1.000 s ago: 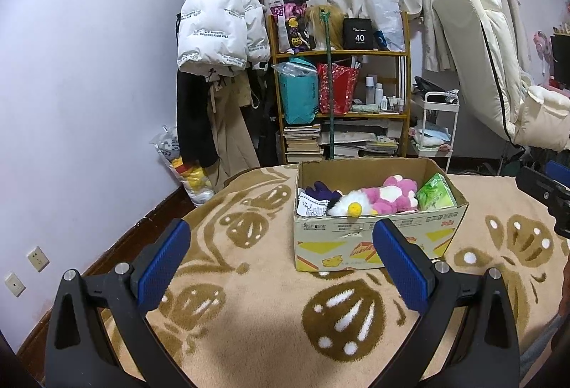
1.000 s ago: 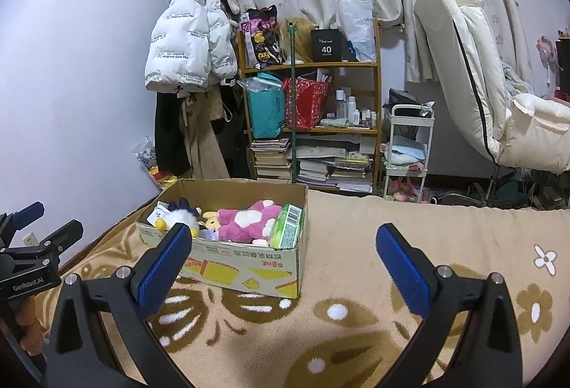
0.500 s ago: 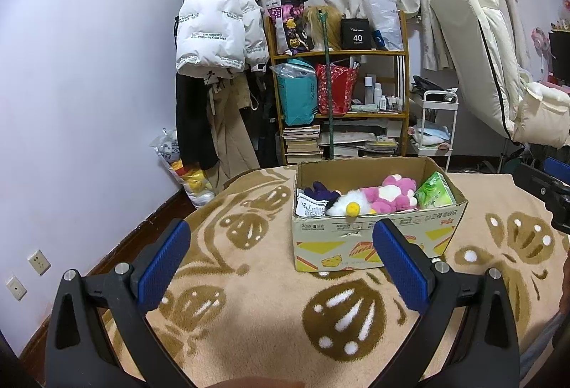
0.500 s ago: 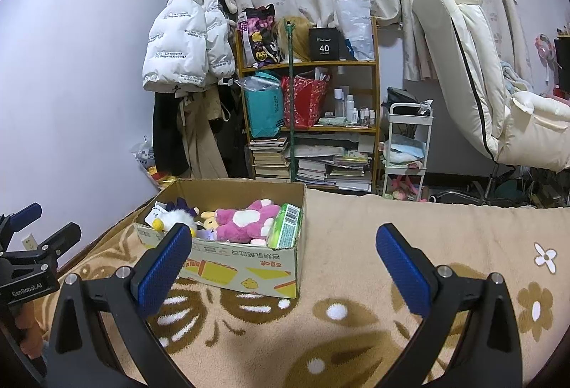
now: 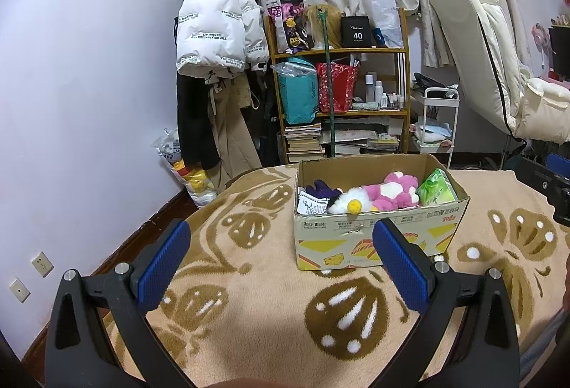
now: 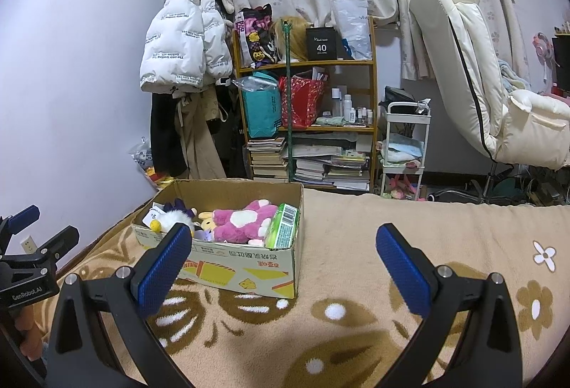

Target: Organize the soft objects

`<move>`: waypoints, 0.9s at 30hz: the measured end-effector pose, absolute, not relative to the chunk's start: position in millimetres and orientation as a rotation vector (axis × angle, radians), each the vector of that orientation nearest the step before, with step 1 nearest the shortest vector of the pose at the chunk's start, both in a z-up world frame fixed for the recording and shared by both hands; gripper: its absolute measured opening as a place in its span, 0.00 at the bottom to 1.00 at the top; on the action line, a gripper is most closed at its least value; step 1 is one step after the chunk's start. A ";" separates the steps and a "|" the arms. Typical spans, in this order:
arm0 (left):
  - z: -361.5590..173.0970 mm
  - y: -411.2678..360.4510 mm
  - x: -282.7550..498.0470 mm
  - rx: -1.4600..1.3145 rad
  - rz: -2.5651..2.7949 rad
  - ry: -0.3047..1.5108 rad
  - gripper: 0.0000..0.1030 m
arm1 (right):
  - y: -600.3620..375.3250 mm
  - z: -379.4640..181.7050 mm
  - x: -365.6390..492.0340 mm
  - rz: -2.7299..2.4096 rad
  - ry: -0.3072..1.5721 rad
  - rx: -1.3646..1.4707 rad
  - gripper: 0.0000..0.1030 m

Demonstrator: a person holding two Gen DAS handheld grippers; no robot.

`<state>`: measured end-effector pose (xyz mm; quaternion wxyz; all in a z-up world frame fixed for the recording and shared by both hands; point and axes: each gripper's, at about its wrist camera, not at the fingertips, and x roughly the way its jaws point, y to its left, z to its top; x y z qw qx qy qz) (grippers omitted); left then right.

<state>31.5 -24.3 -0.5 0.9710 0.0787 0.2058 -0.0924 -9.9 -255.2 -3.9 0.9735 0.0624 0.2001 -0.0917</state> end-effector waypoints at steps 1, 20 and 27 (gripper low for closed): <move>-1.6 -24.8 30.3 0.160 -0.184 0.416 0.98 | -254.6 -3.2 -10.3 -0.185 0.403 0.126 1.00; -7.5 -22.2 30.9 0.165 -0.190 0.424 0.98 | -257.9 -4.6 -9.3 -0.187 0.407 0.129 1.00; -8.2 -21.2 31.3 0.161 -0.191 0.429 0.98 | -257.9 -4.0 -9.1 -0.187 0.408 0.130 1.00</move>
